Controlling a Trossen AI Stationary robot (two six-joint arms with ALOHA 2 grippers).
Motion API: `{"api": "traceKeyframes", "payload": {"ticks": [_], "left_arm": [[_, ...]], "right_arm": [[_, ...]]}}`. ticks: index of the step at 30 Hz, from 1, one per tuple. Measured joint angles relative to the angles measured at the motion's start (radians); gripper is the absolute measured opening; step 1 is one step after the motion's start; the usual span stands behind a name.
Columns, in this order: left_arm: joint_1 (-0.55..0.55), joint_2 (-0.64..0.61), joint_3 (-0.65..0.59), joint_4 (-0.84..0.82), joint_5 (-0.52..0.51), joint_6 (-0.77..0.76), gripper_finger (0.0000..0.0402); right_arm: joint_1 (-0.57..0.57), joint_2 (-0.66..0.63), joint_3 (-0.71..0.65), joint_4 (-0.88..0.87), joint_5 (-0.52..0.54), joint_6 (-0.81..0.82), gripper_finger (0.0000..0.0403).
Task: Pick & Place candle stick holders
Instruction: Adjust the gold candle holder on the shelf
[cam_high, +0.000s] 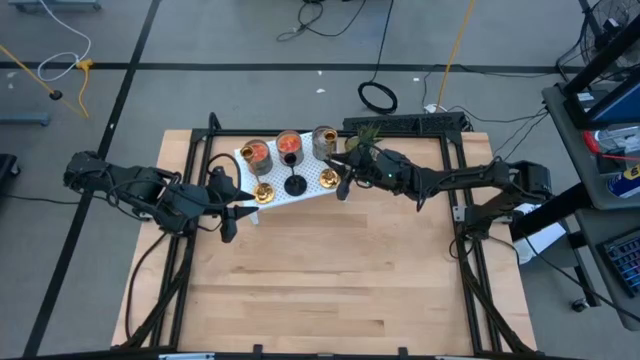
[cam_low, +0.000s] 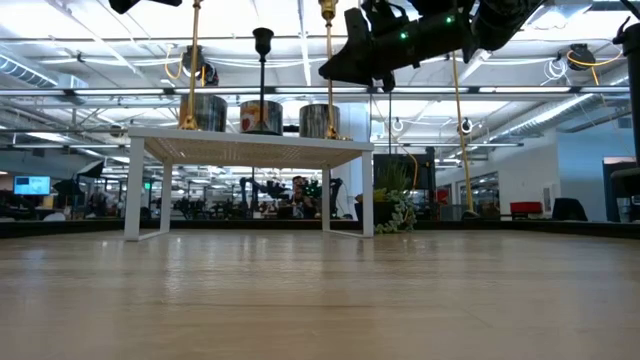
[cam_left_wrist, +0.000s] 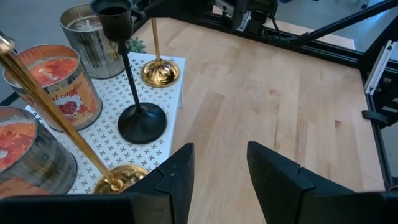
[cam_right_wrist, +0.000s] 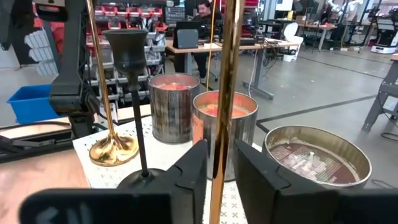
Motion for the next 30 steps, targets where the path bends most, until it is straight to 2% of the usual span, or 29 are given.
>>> {"api": "traceKeyframes", "payload": {"ticks": [10, 14, 17, 21, 26, 30], "left_arm": [[-0.002, -0.001, 0.000, 0.000, -0.028, 0.038, 0.0152], [-0.035, -0.020, 0.000, 0.000, -0.029, 0.072, 0.0152], [-0.068, -0.053, 0.000, 0.000, -0.035, 0.093, 0.0152], [-0.116, -0.110, 0.000, -0.003, -0.113, 0.134, 0.0152], [-0.161, -0.165, -0.012, -0.027, -0.193, 0.200, 0.0152], [-0.180, -0.214, -0.101, 0.011, -0.240, 0.186, 0.0152]], "right_arm": [[0.000, -0.010, 0.000, -0.012, 0.005, -0.063, 0.0144], [0.000, -0.050, -0.001, -0.056, 0.006, -0.084, 0.0170], [0.000, -0.104, -0.001, -0.165, 0.053, -0.124, 0.0183], [0.015, -0.196, -0.001, -0.319, 0.133, -0.131, 0.0189], [0.056, -0.316, -0.001, -0.515, 0.131, -0.084, 0.0186], [0.105, -0.413, -0.001, -0.648, 0.130, -0.061, 0.0182]]}}
